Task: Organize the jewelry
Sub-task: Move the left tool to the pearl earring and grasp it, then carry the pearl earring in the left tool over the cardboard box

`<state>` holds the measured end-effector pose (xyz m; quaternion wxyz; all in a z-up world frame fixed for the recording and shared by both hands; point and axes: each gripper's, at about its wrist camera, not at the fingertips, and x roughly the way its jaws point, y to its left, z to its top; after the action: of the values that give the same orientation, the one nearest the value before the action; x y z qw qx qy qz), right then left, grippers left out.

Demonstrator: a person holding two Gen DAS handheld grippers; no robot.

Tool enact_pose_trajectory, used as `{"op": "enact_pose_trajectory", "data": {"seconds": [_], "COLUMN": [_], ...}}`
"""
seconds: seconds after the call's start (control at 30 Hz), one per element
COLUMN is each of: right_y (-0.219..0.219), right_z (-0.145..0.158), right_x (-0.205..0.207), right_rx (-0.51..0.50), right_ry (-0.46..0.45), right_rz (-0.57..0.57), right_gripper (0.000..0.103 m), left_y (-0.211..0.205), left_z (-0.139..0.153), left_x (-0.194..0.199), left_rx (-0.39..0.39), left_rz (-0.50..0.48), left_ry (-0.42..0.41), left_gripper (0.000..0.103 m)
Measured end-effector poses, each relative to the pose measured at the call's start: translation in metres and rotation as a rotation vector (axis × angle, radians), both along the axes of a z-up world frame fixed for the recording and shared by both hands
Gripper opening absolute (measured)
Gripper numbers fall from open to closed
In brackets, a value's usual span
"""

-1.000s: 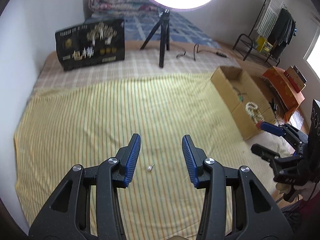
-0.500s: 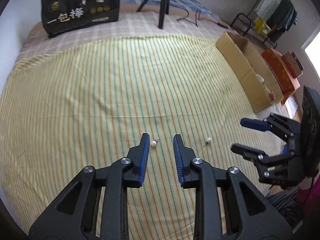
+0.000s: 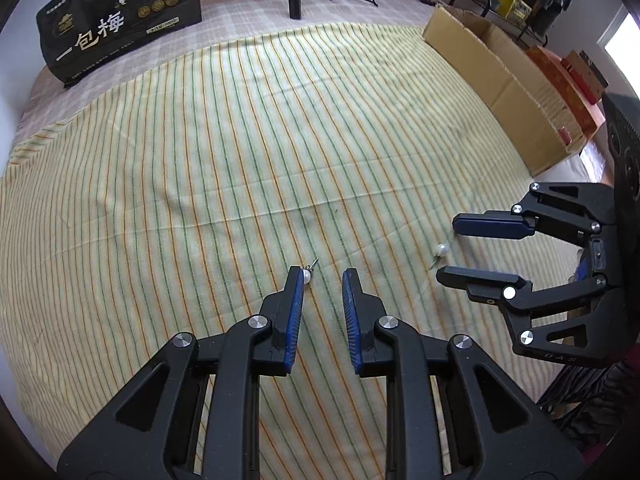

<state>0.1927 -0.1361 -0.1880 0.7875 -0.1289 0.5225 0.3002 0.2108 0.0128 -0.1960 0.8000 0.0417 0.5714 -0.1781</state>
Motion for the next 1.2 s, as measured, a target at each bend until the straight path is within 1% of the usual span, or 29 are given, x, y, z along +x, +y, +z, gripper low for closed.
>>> {"op": "enact_pose_trajectory", "data": {"seconds": [0.2,0.37,0.57,0.6,0.67,0.83,0.87,1.2], "right_y": [0.005,0.006,0.01,0.011,0.013,0.013,0.012,0.007], "right_z": [-0.005,-0.007,-0.01,-0.01,-0.011,-0.012,-0.011,0.001], "right_x": [0.004,0.005,0.006,0.006,0.007,0.006,0.006,0.002], "right_rx": [-0.007,-0.007,-0.027,-0.027,-0.029,-0.037,-0.036,-0.012], "right_ry": [0.005,0.006,-0.009,-0.009,-0.011,-0.018,-0.018,-0.045], "right_rz": [0.002,-0.002,0.012,0.014,0.019,0.027,0.028,0.019], "right_gripper": [0.032,0.03,0.028,0.028,0.023,0.015,0.015,0.015], "left_y": [0.002,0.002,0.0,-0.001,-0.003,-0.003,-0.004,0.002], "left_z": [-0.004,-0.011,-0.015,-0.015,-0.016,-0.018,-0.018,-0.011], "left_x": [0.005,0.005,0.004,0.005,0.005,0.006,0.006,0.002], "left_rx": [0.005,0.015,0.028,0.03,0.039,0.047,0.047,0.047], "left_rz": [-0.004,-0.017,-0.027,-0.028,-0.035,-0.036,-0.036,-0.005], "left_ry": [-0.001,0.016,0.018,0.018,0.015,0.015,0.014,-0.008], "left_gripper": [0.019,0.019,0.019,0.018,0.013,0.008,0.007,0.006]}}
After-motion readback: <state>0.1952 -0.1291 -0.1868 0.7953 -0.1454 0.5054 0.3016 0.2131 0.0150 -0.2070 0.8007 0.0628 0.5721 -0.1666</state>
